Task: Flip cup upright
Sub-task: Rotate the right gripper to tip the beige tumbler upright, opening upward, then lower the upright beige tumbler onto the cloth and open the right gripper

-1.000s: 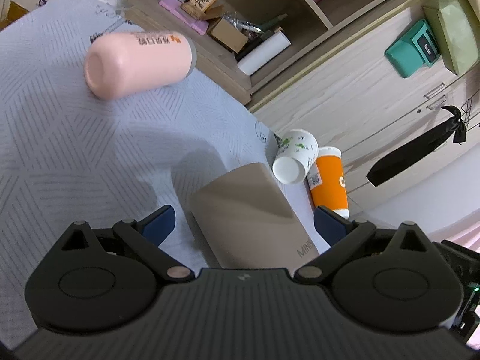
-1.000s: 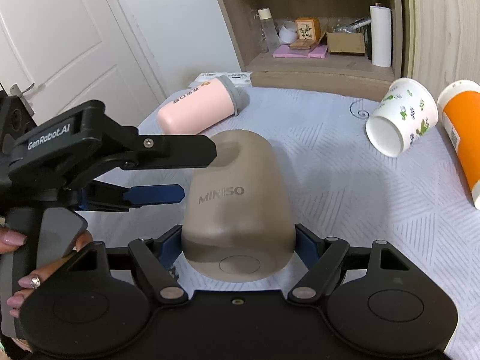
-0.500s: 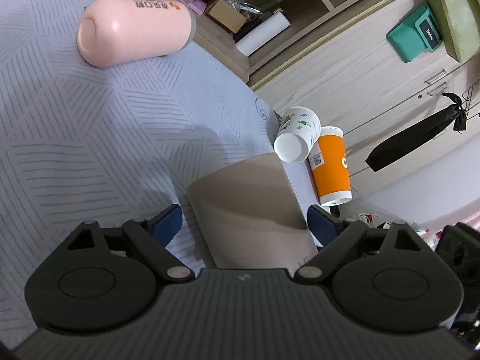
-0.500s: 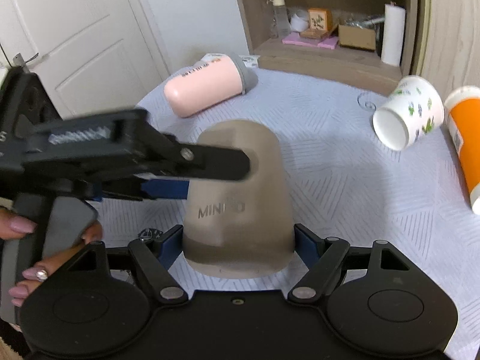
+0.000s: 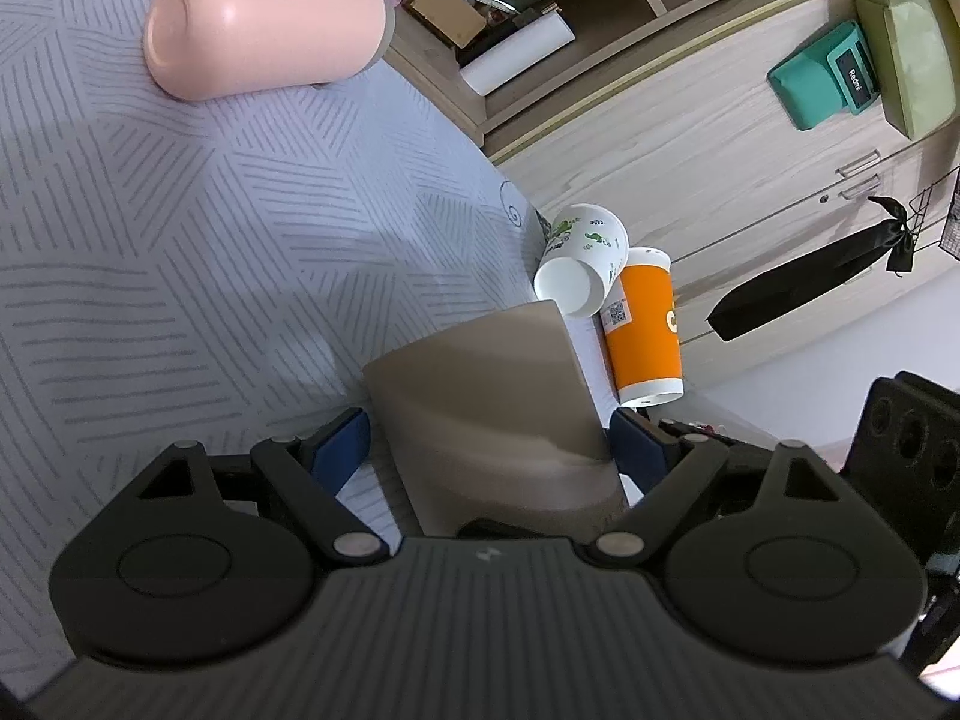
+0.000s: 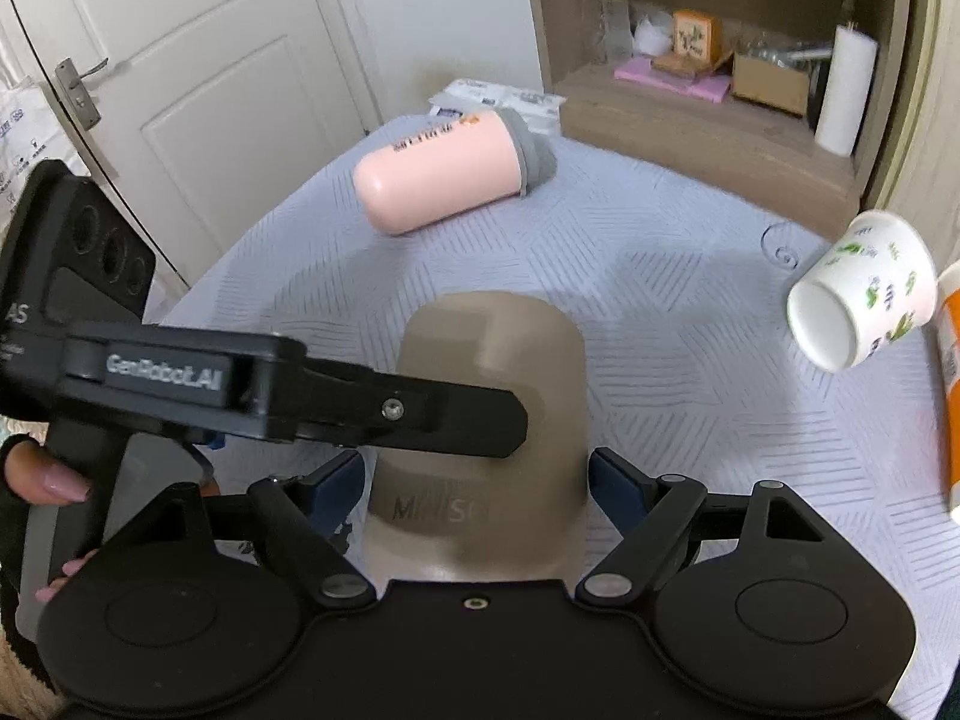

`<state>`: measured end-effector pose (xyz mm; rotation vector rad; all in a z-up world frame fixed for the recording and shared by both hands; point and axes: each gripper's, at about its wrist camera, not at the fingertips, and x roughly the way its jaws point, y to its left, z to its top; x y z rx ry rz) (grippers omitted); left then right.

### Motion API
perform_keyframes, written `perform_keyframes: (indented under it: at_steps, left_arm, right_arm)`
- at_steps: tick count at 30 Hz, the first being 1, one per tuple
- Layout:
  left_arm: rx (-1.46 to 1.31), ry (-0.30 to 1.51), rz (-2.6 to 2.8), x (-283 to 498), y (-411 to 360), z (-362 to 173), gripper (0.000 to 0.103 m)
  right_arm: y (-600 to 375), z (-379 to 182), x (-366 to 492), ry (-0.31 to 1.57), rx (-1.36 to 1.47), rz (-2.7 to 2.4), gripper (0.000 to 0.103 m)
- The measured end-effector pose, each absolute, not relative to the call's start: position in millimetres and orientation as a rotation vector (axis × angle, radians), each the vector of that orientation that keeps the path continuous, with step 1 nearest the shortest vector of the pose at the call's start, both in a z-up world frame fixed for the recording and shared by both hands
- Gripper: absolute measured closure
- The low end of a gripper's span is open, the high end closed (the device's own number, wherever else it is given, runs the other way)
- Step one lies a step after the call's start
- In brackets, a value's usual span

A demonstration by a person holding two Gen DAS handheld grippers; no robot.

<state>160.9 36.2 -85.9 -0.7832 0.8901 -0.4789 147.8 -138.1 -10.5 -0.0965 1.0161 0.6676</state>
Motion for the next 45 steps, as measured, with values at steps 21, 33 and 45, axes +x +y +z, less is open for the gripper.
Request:
perform_keyframes:
  at_steps: [21, 33, 45]
  left_arm:
    - [-0.464, 0.686, -0.53, 118.8, 3.6, -52.3, 0.023]
    - [-0.325, 0.624, -0.537, 102.0, -16.6, -38.7, 0.025]
    - [-0.302, 0.535, -0.538, 104.6, -9.7, -27.4, 0.03]
  right_arm:
    - [-158.3, -8.1, 102.2, 0.832, -0.136, 0.662, 0.021]
    - [-181.3, -13.6, 77.4, 0.692, -0.059, 0.681, 0.022]
    - [-172.8, -13.0, 77.8, 0.58, -0.114, 0.657, 0.022]
